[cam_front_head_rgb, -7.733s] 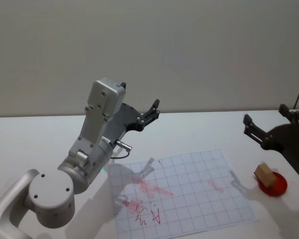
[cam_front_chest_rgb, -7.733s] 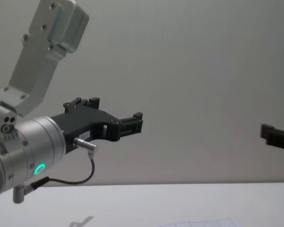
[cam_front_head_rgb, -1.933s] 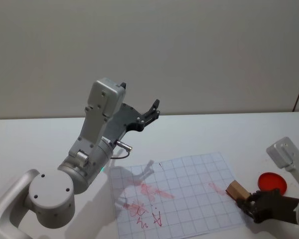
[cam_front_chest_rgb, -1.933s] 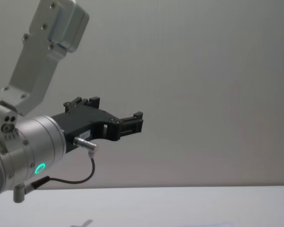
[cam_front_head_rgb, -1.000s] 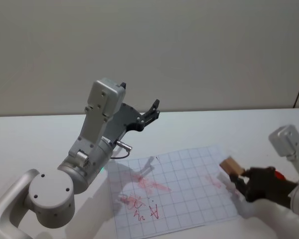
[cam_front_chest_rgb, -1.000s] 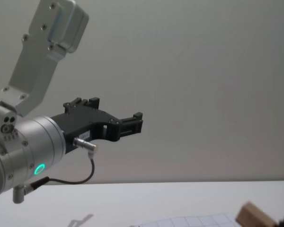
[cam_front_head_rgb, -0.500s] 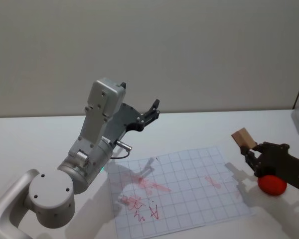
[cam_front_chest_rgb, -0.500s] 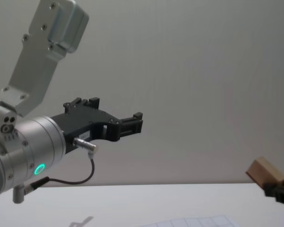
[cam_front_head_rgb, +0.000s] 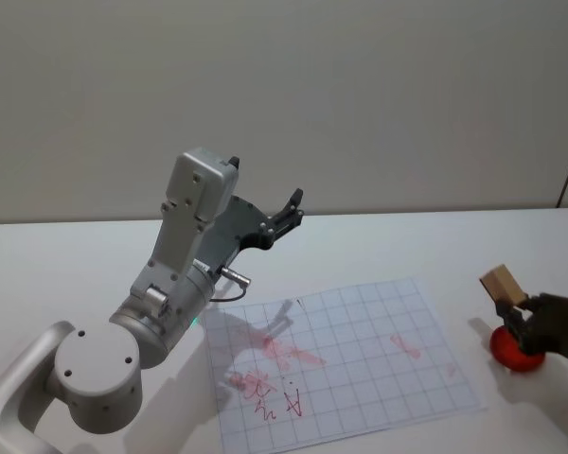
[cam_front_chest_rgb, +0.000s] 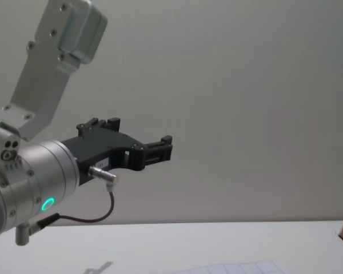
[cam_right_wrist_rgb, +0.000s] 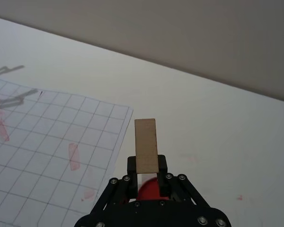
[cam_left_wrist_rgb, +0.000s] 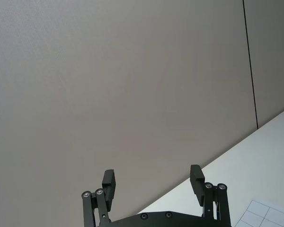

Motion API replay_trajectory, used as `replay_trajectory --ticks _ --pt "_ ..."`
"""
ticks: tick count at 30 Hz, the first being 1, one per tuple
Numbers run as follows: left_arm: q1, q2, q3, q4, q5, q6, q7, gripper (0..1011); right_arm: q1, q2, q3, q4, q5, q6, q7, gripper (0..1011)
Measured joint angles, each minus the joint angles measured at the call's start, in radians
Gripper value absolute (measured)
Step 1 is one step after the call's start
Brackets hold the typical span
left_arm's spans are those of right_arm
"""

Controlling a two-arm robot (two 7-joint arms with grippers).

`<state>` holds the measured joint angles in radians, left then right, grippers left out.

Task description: Use the one hand to pick up the stamp and affix it onto the A4 paper.

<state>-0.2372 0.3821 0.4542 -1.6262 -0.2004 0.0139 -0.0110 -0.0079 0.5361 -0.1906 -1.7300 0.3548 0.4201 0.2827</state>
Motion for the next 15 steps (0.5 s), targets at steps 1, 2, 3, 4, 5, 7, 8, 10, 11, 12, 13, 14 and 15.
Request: replay_trajectory --ticks 1,2,3,4,5,7,8,10,11,12,13,14,15 --pt "0.000 0.000 0.000 0.000 0.000 0.000 0.000 1001 -0.002 0.003 0.001 -0.001 0.003 0.007 -0.001 216" --pt "0.000 0.000 0.000 0.000 0.000 0.000 0.000 1001 -0.005 0.006 0.003 -0.003 0.005 0.014 -0.001 216" --pt "0.000 0.000 0.000 0.000 0.000 0.000 0.000 1001 -0.009 0.011 0.006 -0.006 0.010 0.028 -0.001 216" --pt "0.000 0.000 0.000 0.000 0.000 0.000 0.000 1001 -0.011 0.013 0.007 -0.007 0.013 0.038 -0.001 216" --pt "0.000 0.000 0.000 0.000 0.000 0.000 0.000 1001 -0.012 0.015 0.007 -0.007 0.015 0.045 -0.001 216" --pt "0.000 0.000 0.000 0.000 0.000 0.000 0.000 1001 -0.016 0.021 0.011 -0.009 0.021 0.066 -0.001 216" --pt "0.000 0.000 0.000 0.000 0.000 0.000 0.000 1001 -0.017 0.023 0.011 -0.009 0.022 0.072 0.000 216" --pt "0.000 0.000 0.000 0.000 0.000 0.000 0.000 1001 -0.019 0.026 0.013 -0.009 0.025 0.083 0.000 216" --pt "0.000 0.000 0.000 0.000 0.000 0.000 0.000 1001 -0.020 0.029 0.014 -0.009 0.026 0.093 0.000 216" --pt "0.000 0.000 0.000 0.000 0.000 0.000 0.000 1001 -0.021 0.030 0.015 -0.009 0.027 0.099 0.000 216" --pt "0.000 0.000 0.000 0.000 0.000 0.000 0.000 1001 -0.021 0.031 0.015 -0.009 0.027 0.104 0.000 216" --pt "0.000 0.000 0.000 0.000 0.000 0.000 0.000 1001 -0.021 0.033 0.016 -0.009 0.028 0.112 0.000 216" --pt "0.000 0.000 0.000 0.000 0.000 0.000 0.000 1001 -0.021 0.034 0.016 -0.008 0.028 0.115 -0.001 216"
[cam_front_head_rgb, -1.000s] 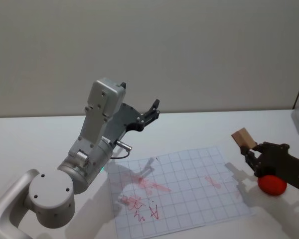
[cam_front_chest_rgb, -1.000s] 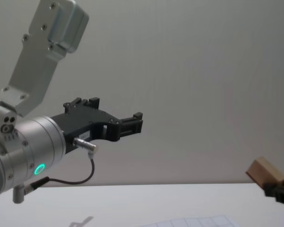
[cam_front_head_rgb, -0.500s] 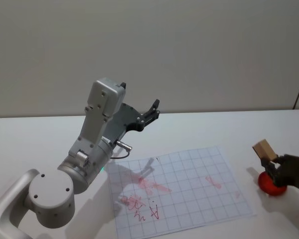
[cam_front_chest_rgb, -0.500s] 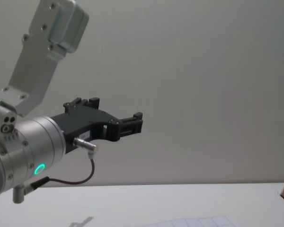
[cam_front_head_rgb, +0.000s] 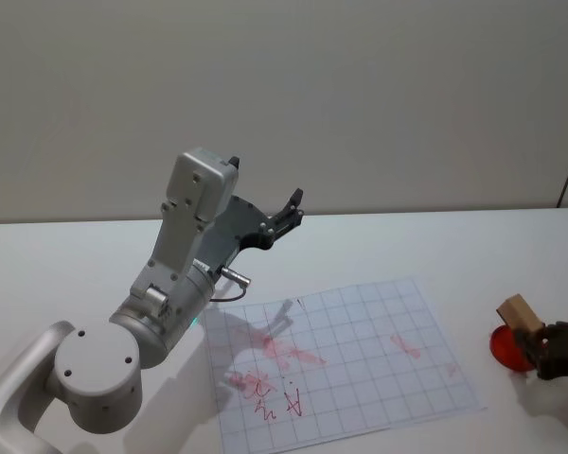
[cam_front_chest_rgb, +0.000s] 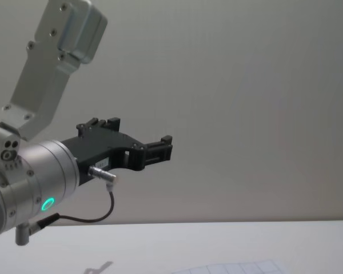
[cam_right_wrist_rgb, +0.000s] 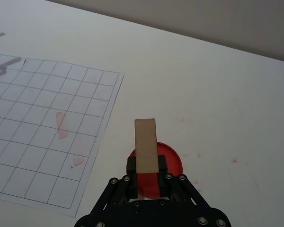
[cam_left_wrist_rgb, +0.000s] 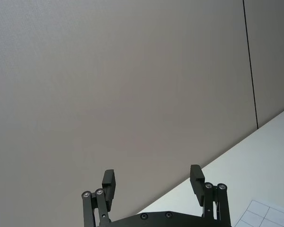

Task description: Use the one hand to pick up the stamp and affix it onto the A4 paper.

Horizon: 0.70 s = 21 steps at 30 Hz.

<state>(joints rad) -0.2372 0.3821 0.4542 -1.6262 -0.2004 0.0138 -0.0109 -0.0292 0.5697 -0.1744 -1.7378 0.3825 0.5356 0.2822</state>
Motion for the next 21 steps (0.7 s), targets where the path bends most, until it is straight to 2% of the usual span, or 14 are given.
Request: replay_trajectory --ticks 19,21 --pt "0.000 0.000 0.000 0.000 0.000 0.000 0.000 1001 0.019 -0.001 -0.009 0.033 -0.031 0.069 0.014 216" --pt "0.000 0.000 0.000 0.000 0.000 0.000 0.000 1001 0.021 -0.002 -0.011 0.036 -0.034 0.073 0.016 245"
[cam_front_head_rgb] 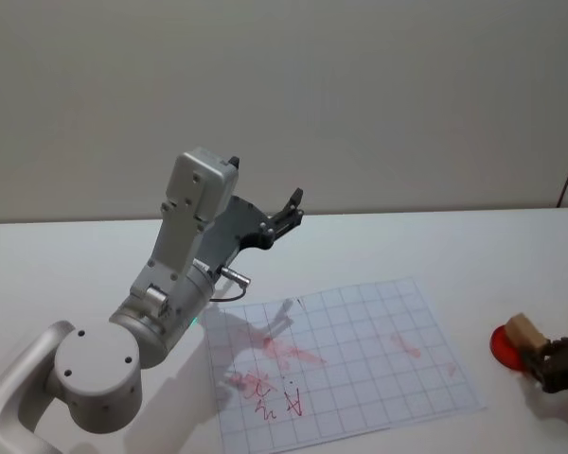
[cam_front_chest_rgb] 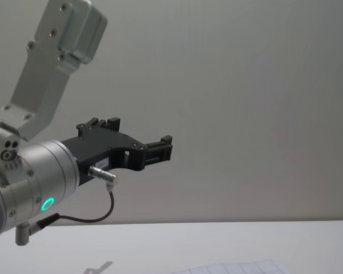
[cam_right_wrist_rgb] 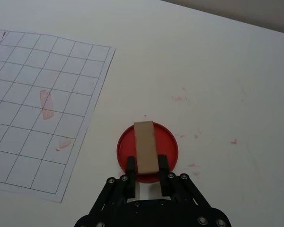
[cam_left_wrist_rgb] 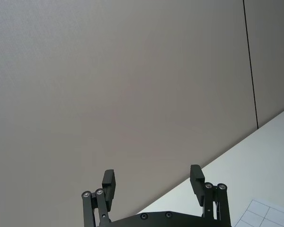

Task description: Use the one hand to pick up the stamp and affix it onto the A4 paper.

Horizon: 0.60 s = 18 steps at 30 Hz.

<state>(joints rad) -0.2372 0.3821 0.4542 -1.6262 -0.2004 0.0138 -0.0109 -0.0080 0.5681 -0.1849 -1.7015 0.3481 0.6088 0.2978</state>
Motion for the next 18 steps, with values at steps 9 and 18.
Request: replay_trajectory --ticks 9,18 --pt "0.000 0.000 0.000 0.000 0.000 0.000 0.000 1001 0.006 -0.002 -0.003 0.008 -0.008 0.010 0.004 519" --pt "0.000 0.000 0.000 0.000 0.000 0.000 0.000 1001 0.008 -0.003 -0.005 0.011 -0.012 0.015 0.007 814"
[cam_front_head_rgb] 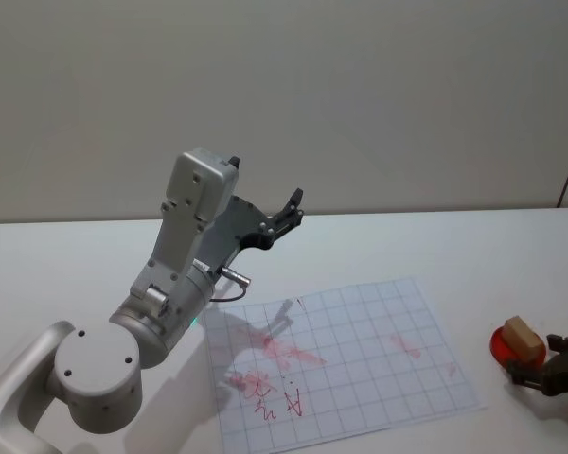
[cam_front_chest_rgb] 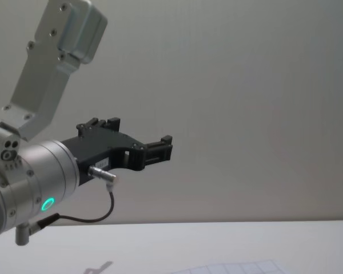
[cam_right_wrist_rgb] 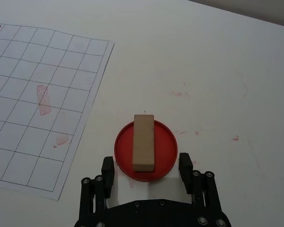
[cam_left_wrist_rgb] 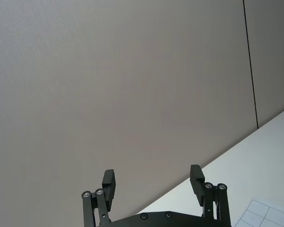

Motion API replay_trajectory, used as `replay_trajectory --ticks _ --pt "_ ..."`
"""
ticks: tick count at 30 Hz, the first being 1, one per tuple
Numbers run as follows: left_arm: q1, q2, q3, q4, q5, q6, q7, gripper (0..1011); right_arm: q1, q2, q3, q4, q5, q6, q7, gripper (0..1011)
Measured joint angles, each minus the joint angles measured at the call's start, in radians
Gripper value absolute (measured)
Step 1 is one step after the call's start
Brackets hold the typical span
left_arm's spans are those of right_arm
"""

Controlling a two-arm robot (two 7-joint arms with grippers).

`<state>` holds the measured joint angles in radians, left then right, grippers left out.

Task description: Use the one hand to pick up the stamp and affix it onto the A4 paper.

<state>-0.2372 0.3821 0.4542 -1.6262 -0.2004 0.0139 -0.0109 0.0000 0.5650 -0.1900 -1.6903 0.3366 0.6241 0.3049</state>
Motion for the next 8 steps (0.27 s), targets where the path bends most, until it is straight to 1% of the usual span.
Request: replay_trajectory --ticks 3,4,8 --pt "0.000 0.000 0.000 0.000 0.000 0.000 0.000 1001 0.000 0.000 0.000 0.000 -0.001 0.001 0.000 868" --pt "0.000 0.000 0.000 0.000 0.000 0.000 0.000 1001 0.000 0.000 0.000 0.001 -0.001 0.001 0.000 919" --pt "0.000 0.000 0.000 0.000 0.000 0.000 0.000 1001 0.001 -0.001 -0.001 0.001 -0.002 0.002 0.001 1001"
